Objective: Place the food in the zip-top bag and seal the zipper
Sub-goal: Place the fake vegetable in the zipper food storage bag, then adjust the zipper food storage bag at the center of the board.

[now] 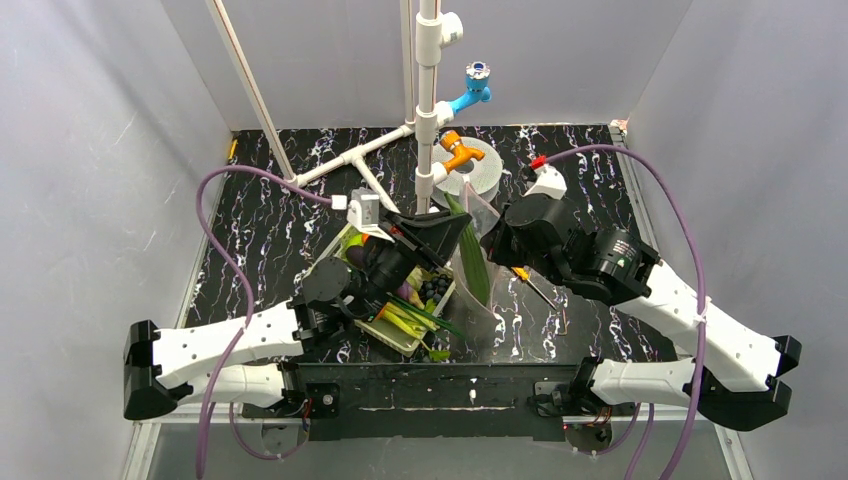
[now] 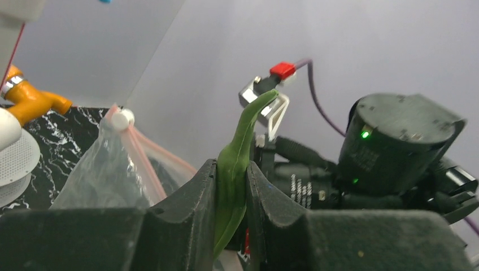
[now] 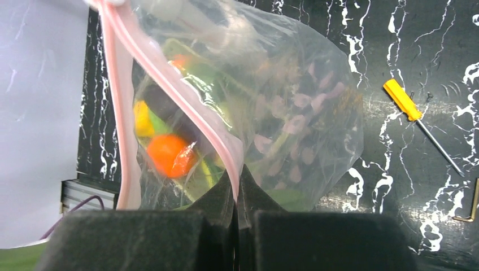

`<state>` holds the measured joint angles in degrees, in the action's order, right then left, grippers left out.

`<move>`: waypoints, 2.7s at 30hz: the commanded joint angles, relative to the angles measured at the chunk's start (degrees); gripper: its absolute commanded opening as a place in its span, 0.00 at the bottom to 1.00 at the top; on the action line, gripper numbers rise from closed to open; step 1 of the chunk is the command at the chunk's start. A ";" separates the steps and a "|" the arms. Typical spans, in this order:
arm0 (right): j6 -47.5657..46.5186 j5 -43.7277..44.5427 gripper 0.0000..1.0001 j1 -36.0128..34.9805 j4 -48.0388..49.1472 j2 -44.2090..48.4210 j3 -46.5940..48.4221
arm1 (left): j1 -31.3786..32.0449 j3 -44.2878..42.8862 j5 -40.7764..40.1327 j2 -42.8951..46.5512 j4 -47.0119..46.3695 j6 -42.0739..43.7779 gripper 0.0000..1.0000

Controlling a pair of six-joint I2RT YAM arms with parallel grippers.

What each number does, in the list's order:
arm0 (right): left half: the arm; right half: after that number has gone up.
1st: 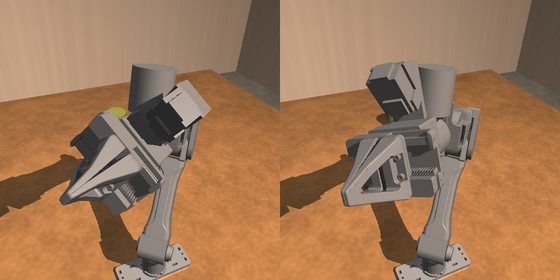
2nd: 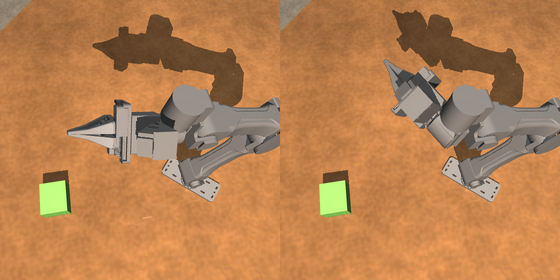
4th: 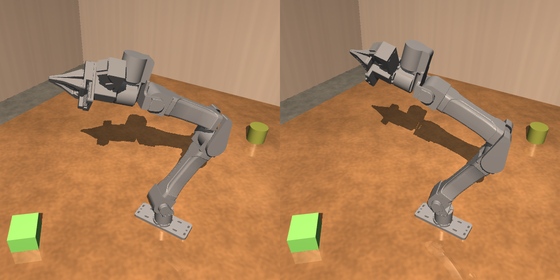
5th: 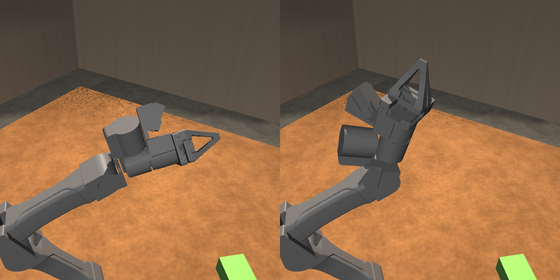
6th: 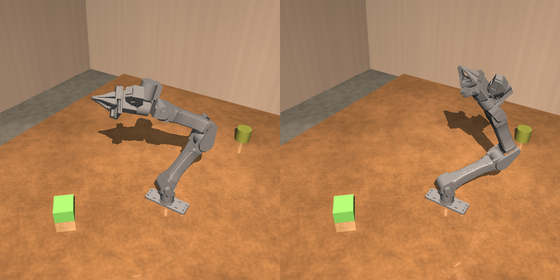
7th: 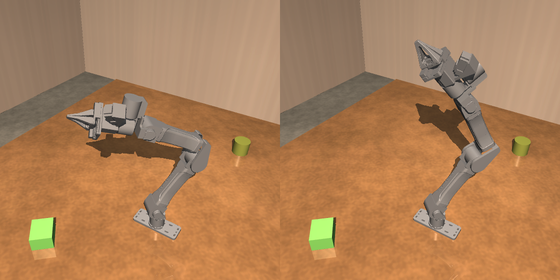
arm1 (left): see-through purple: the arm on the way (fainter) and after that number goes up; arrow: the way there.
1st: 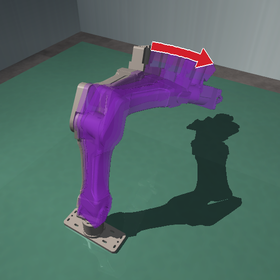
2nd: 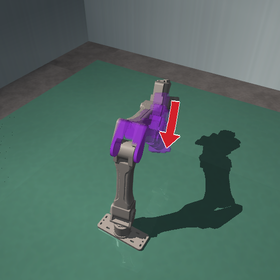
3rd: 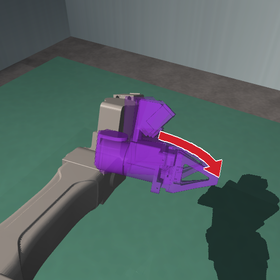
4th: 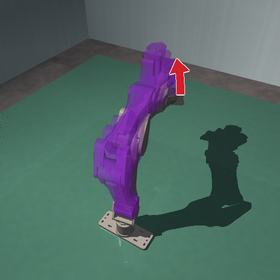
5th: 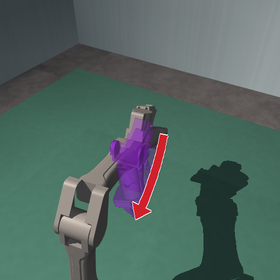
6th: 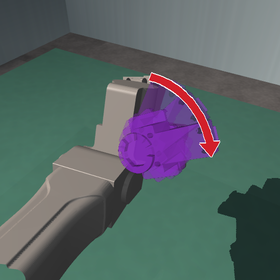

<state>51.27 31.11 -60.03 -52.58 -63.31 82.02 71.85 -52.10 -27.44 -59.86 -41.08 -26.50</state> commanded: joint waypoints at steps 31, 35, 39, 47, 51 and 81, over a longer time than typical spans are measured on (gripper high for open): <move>-3.59 -11.02 0.01 4.83 5.88 2.64 -4.27 | 0.47 -1.75 -1.84 -1.02 24.43 -6.59 0.28; -4.21 -11.05 0.01 4.92 5.86 2.91 -4.82 | 0.45 -4.91 1.25 -0.13 30.13 -5.05 0.61; -4.58 -11.51 0.01 5.18 5.86 3.19 -5.44 | 0.47 -7.75 2.87 1.34 36.62 -3.22 0.74; -4.81 -11.99 0.01 5.71 5.99 3.55 -6.28 | 0.43 -8.86 2.05 2.64 48.37 -3.31 0.47; -4.95 -12.90 0.01 5.76 6.21 3.08 -6.27 | 0.41 -7.92 3.35 2.14 46.78 -3.70 0.42; -14.69 -3.25 0.01 5.80 -7.44 1.53 3.16 | 0.40 -10.58 11.53 -2.07 32.20 -8.63 0.00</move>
<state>40.25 23.68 -54.43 -55.64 -61.56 80.49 72.12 -60.07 -17.80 -62.37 -2.59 -31.31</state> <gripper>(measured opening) 0.023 0.012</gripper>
